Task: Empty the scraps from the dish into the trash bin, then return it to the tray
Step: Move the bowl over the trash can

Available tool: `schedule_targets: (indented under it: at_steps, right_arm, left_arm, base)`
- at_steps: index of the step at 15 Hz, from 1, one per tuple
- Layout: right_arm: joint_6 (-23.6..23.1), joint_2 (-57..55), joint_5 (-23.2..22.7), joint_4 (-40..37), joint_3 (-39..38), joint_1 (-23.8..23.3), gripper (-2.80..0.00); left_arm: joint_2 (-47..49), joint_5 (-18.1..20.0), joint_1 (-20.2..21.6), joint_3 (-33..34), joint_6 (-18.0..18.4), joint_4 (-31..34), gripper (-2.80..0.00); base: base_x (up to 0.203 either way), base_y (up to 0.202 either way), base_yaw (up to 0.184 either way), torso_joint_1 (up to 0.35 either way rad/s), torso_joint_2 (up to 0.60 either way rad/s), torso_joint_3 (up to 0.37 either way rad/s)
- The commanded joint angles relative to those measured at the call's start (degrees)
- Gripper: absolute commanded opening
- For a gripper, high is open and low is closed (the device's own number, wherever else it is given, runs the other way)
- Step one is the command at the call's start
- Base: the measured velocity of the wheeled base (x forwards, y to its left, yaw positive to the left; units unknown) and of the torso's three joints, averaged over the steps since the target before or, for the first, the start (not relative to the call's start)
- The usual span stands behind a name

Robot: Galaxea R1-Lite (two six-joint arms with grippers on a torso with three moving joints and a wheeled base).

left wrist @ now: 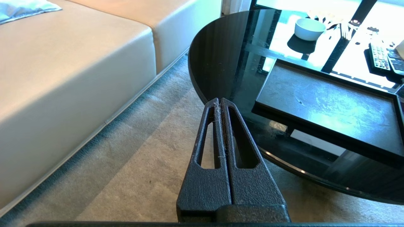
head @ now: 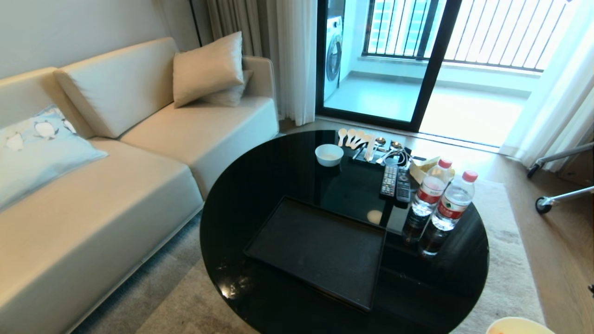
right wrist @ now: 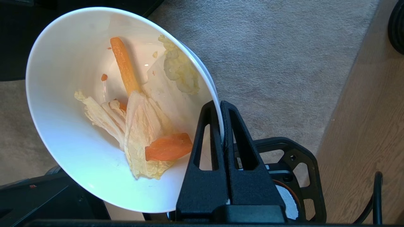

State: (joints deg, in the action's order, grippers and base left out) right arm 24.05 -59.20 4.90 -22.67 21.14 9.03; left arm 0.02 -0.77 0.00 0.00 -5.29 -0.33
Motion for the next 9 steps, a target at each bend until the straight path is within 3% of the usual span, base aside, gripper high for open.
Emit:
schedule_targets:
  at_steps: [1, 9]
  right_arm:
    - [0.1, 0.0, 0.0, -0.1, 0.0, 0.0, -2.80]
    - [0.1, 0.6, 0.0, -0.7, 0.0, 0.0, -2.80]
  left_arm:
    - [0.0, 0.0, 0.0, 0.0, -0.1, 0.0, -2.80]
    - [0.0, 0.0, 0.0, 0.0, -0.1, 0.0, -2.80]
  base:
    - [0.000, 0.000, 0.000, 0.000, 0.00, 0.000]
    - [0.000, 0.000, 0.000, 0.000, 0.00, 0.000]
